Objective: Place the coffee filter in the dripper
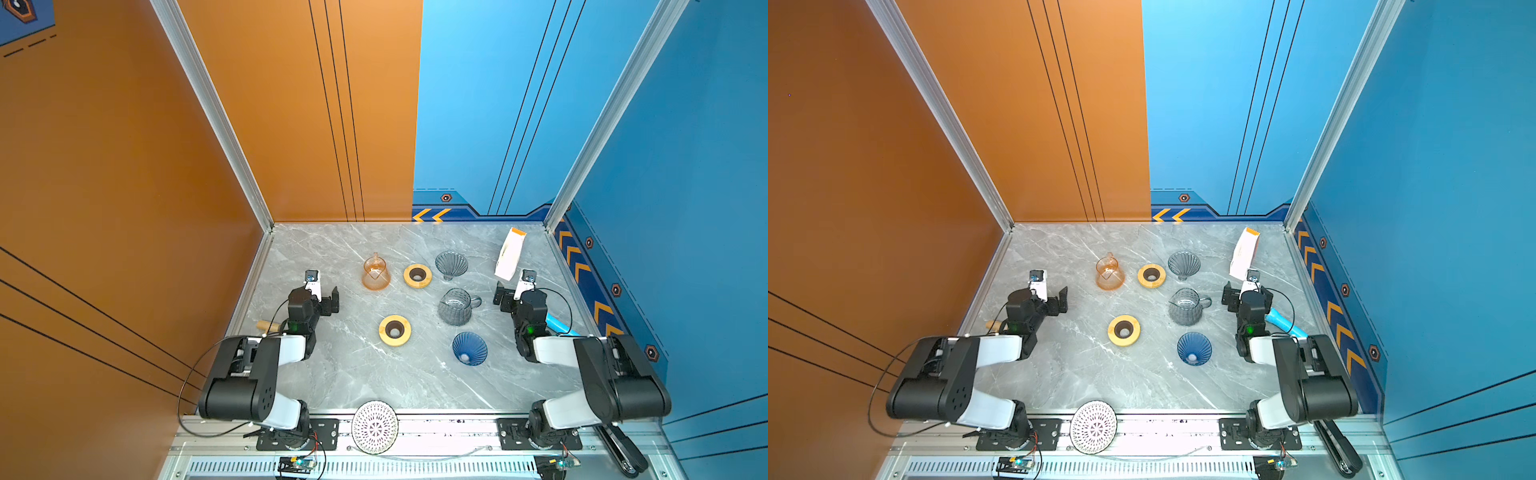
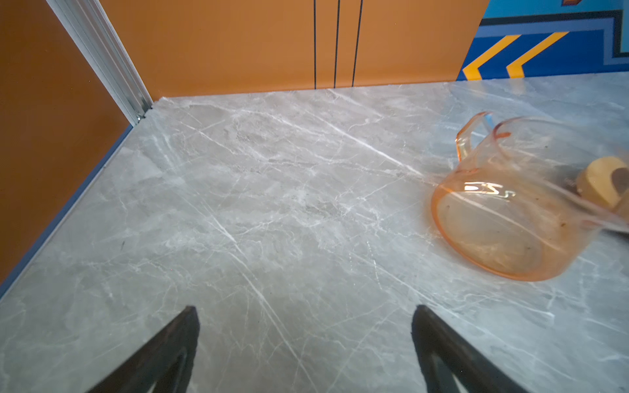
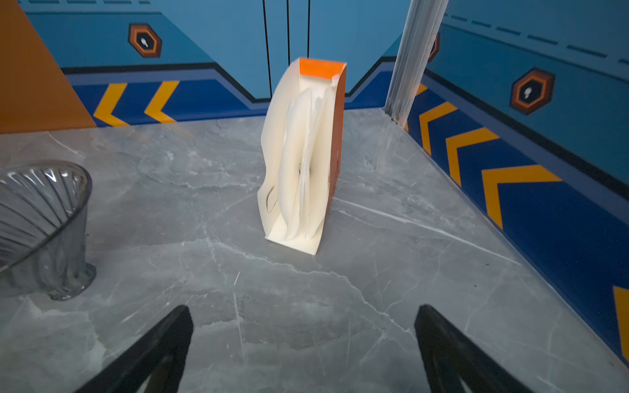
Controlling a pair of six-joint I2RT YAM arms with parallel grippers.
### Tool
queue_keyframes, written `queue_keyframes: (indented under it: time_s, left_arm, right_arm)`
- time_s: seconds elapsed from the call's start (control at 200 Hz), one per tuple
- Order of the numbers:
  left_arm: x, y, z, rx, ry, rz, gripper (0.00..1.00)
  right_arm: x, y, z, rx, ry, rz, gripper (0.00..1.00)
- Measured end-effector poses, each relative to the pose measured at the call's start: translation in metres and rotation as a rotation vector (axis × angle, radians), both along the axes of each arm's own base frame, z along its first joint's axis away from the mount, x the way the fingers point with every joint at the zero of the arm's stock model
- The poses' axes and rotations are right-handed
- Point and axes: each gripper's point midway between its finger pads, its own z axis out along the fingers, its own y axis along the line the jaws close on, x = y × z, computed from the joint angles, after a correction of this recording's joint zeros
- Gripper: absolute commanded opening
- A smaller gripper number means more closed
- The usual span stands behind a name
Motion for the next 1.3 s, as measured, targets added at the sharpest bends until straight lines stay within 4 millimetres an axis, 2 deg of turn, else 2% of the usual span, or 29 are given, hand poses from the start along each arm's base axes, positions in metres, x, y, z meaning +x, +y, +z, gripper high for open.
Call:
queue_keyframes:
  time_s: [0.27,0.401,0.496,0.596,0.661,0.731,1.026,1.167,1.302]
  left_arm:
    - [-0.004,-0.003,0.097,-0.042,-0.16,0.018,0.98]
    - [-0.01,-0.011,0.13,-0.084,-0.151,-0.01,0.98]
    - [-0.012,-0.028,0.148,-0.113,-0.093,-0.057,0.98]
    - [-0.02,-0.047,0.157,-0.132,-0.002,-0.105,0.98]
    - [-0.027,-0.058,0.153,-0.146,0.063,-0.131,0.98]
    - [-0.037,-0.068,0.141,-0.173,0.142,-0.151,0.98]
    - [-0.081,-0.115,0.063,-0.371,0.489,-0.194,0.98]
    - [-0.097,-0.135,0.023,-0.447,0.662,-0.202,0.98]
    - [-0.112,-0.149,-0.008,-0.517,0.815,-0.216,0.99]
  right_arm:
    - [-0.009,0.004,0.084,0.004,-0.093,0.026,1.0]
    - [-0.013,0.011,0.119,0.026,-0.101,0.069,1.0]
    - [-0.021,0.017,0.132,0.074,-0.092,0.092,1.0]
    - [-0.029,0.029,0.13,0.127,-0.047,0.141,1.0]
    - [-0.033,0.04,0.124,0.154,0.0,0.189,1.0]
    - [-0.037,0.053,0.116,0.179,0.055,0.244,1.0]
    - [-0.058,0.111,0.095,0.208,0.231,0.478,1.0]
    - [-0.066,0.129,0.084,0.194,0.284,0.55,1.0]
    - [-0.072,0.141,0.079,0.181,0.309,0.591,1.0]
